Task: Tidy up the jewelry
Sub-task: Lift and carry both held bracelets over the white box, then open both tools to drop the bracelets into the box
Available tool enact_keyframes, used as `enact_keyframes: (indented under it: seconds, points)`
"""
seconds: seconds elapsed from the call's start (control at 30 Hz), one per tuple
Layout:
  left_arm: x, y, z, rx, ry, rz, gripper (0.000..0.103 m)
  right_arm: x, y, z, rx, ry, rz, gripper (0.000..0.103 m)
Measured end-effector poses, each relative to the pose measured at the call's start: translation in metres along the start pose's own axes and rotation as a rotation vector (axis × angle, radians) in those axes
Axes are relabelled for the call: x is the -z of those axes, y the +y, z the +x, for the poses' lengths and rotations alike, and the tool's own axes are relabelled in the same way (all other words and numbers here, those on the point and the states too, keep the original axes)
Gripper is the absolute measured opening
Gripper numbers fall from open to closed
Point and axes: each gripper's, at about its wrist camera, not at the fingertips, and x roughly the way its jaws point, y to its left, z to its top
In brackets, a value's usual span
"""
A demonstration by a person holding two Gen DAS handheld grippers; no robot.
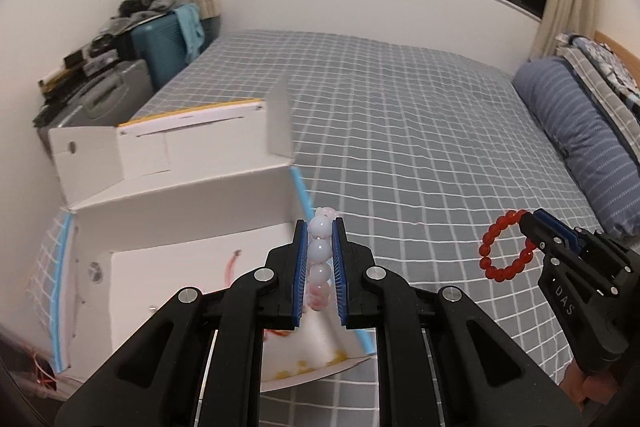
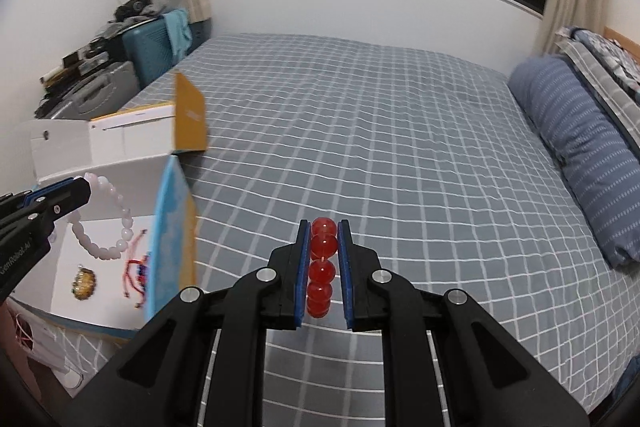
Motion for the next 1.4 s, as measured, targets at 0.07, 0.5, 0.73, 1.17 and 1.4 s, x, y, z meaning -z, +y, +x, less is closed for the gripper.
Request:
enact_keyframes:
  seconds: [0.07, 0.5, 0.73, 1.17, 1.4]
  points:
    - [0.003, 0.015, -0.006, -0.016, -0.006, -0.009, 0.012, -0.003, 0.013, -0.004, -0.016, -0.01, -0.01, 0.013]
    - [0.021, 0.097, -0.023, -0.097, -0.016, -0.077, 0.012, -0.008, 0.108, -0.01, -0.133, -0.053, -0.109, 0.013]
    - [0.036, 0.135, -0.012, -0.133, 0.018, -0.117, 0.012, 0.001, 0.151, 0.004, -0.166, -0.033, -0.162, 0.013]
    - [0.078, 0.186, 0.033, -0.175, 0.123, -0.177, 0.012, 0.025, 0.191, 0.06, -0.188, 0.086, -0.18, 0.013]
    - [0.089, 0.2, 0.056, -0.171, 0.163, -0.189, 0.012, 0.039, 0.199, 0.085, -0.154, 0.138, -0.196, 0.013]
